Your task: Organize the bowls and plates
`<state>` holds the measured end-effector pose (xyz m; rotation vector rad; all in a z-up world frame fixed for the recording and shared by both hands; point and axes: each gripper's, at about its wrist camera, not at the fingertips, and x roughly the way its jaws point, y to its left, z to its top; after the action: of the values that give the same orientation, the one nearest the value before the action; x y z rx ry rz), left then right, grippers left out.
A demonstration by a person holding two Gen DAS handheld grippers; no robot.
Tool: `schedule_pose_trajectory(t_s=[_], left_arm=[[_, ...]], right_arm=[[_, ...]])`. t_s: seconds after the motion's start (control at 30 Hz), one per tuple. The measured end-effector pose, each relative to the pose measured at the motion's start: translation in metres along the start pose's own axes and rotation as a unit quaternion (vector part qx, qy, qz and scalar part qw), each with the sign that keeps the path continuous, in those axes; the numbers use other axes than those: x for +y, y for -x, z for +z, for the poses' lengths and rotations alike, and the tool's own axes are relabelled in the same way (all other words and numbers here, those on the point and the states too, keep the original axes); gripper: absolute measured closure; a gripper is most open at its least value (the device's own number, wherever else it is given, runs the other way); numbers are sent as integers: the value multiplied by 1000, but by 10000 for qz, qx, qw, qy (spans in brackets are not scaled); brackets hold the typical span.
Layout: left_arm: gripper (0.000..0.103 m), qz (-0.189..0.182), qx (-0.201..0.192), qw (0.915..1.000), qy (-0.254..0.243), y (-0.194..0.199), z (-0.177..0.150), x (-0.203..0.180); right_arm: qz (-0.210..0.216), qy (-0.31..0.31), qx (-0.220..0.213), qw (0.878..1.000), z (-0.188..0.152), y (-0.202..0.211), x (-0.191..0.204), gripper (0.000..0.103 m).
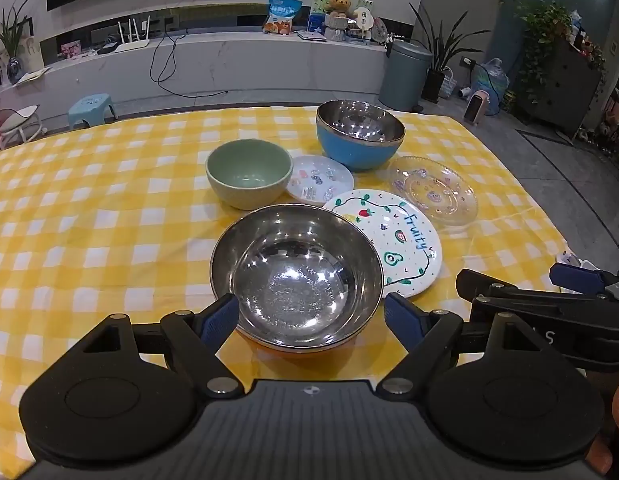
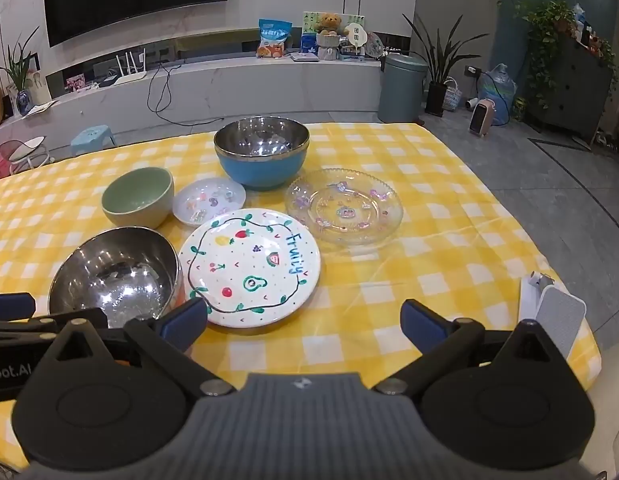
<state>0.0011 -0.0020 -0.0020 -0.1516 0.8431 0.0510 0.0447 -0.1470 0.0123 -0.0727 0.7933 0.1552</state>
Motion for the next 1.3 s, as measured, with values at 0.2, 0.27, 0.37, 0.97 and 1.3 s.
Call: schedule_pose_trajectory(t_s=[0.2, 0.27, 0.37, 0.97, 1.3], left_arm=[[7, -37, 23, 10000, 21, -3, 0, 3], [7, -48, 24, 10000, 27, -3, 0, 3], [7, -44, 26, 10000, 26, -3, 0, 3], [7, -42, 35, 10000, -27, -2, -2, -2], [7, -43, 43, 10000, -26, -2, -2, -1]], right_arm=[[2, 2, -2, 10000, 0, 0, 0, 3], [-3, 3, -10, 10000, 0, 0, 0, 3], [-7, 5, -17, 10000, 0, -1, 0, 3], [-3, 3, -17, 10000, 0, -1, -1, 3], [-4, 2, -13, 10000, 0, -1, -1, 3]])
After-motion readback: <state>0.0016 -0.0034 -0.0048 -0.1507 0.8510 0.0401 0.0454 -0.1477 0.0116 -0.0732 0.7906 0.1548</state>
